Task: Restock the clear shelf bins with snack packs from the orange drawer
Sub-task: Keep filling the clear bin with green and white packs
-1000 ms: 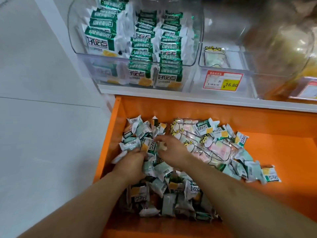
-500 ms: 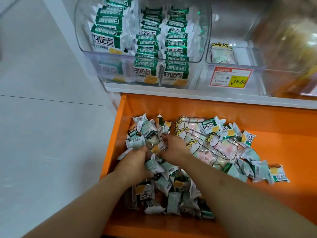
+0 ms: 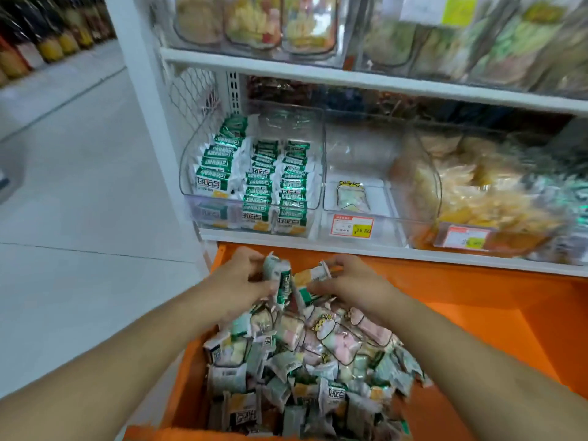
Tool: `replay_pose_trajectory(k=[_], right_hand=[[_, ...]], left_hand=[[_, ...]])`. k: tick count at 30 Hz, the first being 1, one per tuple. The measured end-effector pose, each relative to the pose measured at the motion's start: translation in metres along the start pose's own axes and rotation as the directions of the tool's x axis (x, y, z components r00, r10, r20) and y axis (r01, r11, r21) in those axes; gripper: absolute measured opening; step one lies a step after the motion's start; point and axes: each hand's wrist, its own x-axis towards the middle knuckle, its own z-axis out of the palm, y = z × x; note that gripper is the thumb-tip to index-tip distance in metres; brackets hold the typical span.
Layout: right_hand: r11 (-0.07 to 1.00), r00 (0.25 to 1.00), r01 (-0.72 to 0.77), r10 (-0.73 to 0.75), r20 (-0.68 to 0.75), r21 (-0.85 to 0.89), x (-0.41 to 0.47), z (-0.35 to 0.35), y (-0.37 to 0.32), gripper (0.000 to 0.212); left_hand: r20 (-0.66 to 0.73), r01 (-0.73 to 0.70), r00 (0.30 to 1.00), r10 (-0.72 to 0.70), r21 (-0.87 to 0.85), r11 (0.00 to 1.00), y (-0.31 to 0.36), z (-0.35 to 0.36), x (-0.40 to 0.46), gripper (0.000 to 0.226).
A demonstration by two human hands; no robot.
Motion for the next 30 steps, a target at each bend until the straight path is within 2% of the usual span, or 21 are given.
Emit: replay_pose_trajectory(k=[2, 5, 7, 9, 11, 13, 16, 18, 20, 26, 28, 30], right_hand=[[0.997, 0.997, 0.077, -0.077, -0.017, -0.010, -0.026, -0.016, -0.022, 0.049], [0.975, 0.978, 0.210, -0.211, -0.001, 0.074, -0.066, -0.032, -0.049, 0.048], [0.957, 0.958, 0.282, -0.278, -0.065, 0.072, -0.090, -0.033, -0.060, 0.056], [0.936, 0.940, 0.339, -0.332, -0.083, 0.097, -0.103, -0.028, -0.063, 0.055], [0.920, 0.927, 0.374, -0.367, -0.076, 0.121, -0.105, -0.024, -0.063, 0.044], [0.911, 0.918, 0.397, -0.390, -0.074, 0.116, -0.104, -0.022, -0.063, 0.037], [0.908, 0.910, 0.414, -0.413, -0.031, 0.060, -0.102, -0.020, -0.068, 0.037], [0.907, 0.908, 0.420, -0.419, -0.020, 0.022, -0.099, -0.021, -0.068, 0.037], [0.907, 0.906, 0.421, -0.420, -0.048, 0.018, -0.094, -0.022, -0.068, 0.038], [0.902, 0.920, 0.391, -0.377, -0.109, 0.183, -0.079, -0.030, -0.070, 0.043], [0.898, 0.925, 0.378, -0.354, -0.142, 0.224, -0.076, -0.031, -0.069, 0.048], [0.901, 0.928, 0.360, -0.319, -0.193, 0.243, -0.072, -0.033, -0.067, 0.051]], left_hand=[[0.024, -0.010, 1.000, 0.016, -0.261, 0.965, 0.026, -0.015, -0.016, 0.044], [0.101, -0.007, 0.991, 0.083, -0.593, 0.805, 0.056, -0.031, -0.046, 0.030], [0.163, 0.014, 0.976, 0.144, -0.705, 0.709, 0.066, -0.034, -0.061, 0.027], [0.218, 0.040, 0.954, 0.205, -0.772, 0.634, 0.072, -0.032, -0.069, 0.028], [0.240, 0.043, 0.942, 0.234, -0.779, 0.626, 0.074, -0.028, -0.068, 0.035], [0.217, 0.009, 0.951, 0.221, -0.732, 0.681, 0.074, -0.024, -0.062, 0.053], [0.148, -0.044, 0.975, 0.168, -0.609, 0.792, 0.075, -0.021, -0.057, 0.038], [0.140, -0.037, 0.980, 0.139, -0.563, 0.826, 0.077, -0.021, -0.053, 0.032], [0.116, -0.024, 0.987, 0.110, -0.574, 0.818, 0.078, -0.024, -0.046, 0.028], [0.029, -0.010, 0.999, 0.036, -0.613, 0.790, 0.080, -0.030, -0.030, 0.023], [0.018, -0.012, 0.999, 0.029, -0.584, 0.812, 0.081, -0.033, -0.028, 0.018], [0.042, -0.010, 0.998, 0.037, -0.515, 0.857, 0.081, -0.036, -0.028, 0.023]])
